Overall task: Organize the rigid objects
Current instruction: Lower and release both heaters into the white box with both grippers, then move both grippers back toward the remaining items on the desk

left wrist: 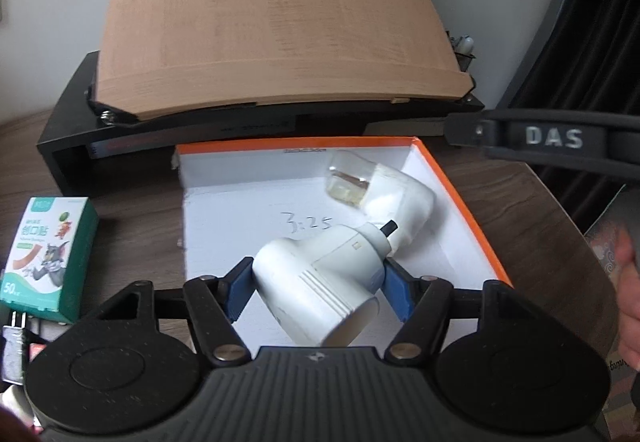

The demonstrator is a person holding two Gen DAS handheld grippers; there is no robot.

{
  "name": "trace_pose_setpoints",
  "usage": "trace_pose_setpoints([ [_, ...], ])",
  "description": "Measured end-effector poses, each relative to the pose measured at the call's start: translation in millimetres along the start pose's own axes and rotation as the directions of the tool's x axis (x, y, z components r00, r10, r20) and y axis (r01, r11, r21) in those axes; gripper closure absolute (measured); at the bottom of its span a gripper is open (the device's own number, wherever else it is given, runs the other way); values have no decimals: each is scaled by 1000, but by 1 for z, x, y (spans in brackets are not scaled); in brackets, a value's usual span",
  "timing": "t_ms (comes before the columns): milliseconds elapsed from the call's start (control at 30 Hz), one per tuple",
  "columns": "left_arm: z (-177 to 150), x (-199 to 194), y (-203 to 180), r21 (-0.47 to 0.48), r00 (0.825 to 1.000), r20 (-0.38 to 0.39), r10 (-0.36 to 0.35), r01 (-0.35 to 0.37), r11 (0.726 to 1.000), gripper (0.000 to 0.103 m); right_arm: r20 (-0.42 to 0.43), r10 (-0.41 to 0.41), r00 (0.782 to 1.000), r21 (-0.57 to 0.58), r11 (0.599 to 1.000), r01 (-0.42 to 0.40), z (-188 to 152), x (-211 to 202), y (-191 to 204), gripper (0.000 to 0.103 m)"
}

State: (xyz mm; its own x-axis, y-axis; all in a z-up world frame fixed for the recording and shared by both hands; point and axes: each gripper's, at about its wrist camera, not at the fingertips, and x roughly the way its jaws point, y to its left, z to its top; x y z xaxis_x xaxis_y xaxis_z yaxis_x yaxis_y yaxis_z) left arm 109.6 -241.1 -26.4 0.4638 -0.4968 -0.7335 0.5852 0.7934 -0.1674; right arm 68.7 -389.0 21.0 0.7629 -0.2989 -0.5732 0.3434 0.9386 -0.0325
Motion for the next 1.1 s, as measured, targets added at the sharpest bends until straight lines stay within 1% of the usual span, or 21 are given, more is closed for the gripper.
trace_pose_setpoints([
  [67,2,3,-7,6,999,-4,-33,33,999,35,0,-12,1000,19,1000,12,-2,-10,-6,21],
  [100,2,3,-11,9,999,-8,-49,49,999,33,-2,-12,1000,25,1000,12,-4,-14,-8,21],
  [133,2,2,-14,10,998,-7,-59,60,998,30,-4,-17,1000,31,999,17,-7,-18,-11,21],
  [167,0,0,-18,14,998,-2,-67,67,998,19,-6,-24,1000,33,999,25,-9,-21,-12,21],
  [200,-1,-3,-21,18,998,6,-62,62,998,13,-4,-33,999,32,999,33,-12,-25,-13,21],
  [300,-6,-11,-26,18,999,8,-46,46,999,13,2,-46,999,51,998,46,-21,-36,-19,20],
  [367,-8,-19,-25,4,1000,11,-23,23,1000,13,-11,-33,999,68,997,34,-26,-41,-21,20],
  [500,-15,-34,-18,-32,999,-9,40,-40,999,12,-16,-24,1000,73,997,25,-37,-53,-18,20],
  [633,-23,-53,-9,-59,993,-7,117,-117,991,9,-15,10,1000,83,996,-9,-47,-64,-9,19],
  [733,-28,-66,-1,-89,989,-9,147,-147,985,7,-15,42,999,95,995,-40,-54,-70,-1,17],
  [833,-34,-78,6,-115,984,0,178,-176,978,7,-26,68,997,80,995,-66,-60,-74,10,17],
  [967,-44,-92,17,-145,975,-2,224,-222,964,6,-34,126,991,61,990,-124,-65,-78,28,17],
  [1100,-53,-105,32,-194,966,-2,258,-253,948,6,-43,165,985,27,986,-164,-68,-80,49,17],
])
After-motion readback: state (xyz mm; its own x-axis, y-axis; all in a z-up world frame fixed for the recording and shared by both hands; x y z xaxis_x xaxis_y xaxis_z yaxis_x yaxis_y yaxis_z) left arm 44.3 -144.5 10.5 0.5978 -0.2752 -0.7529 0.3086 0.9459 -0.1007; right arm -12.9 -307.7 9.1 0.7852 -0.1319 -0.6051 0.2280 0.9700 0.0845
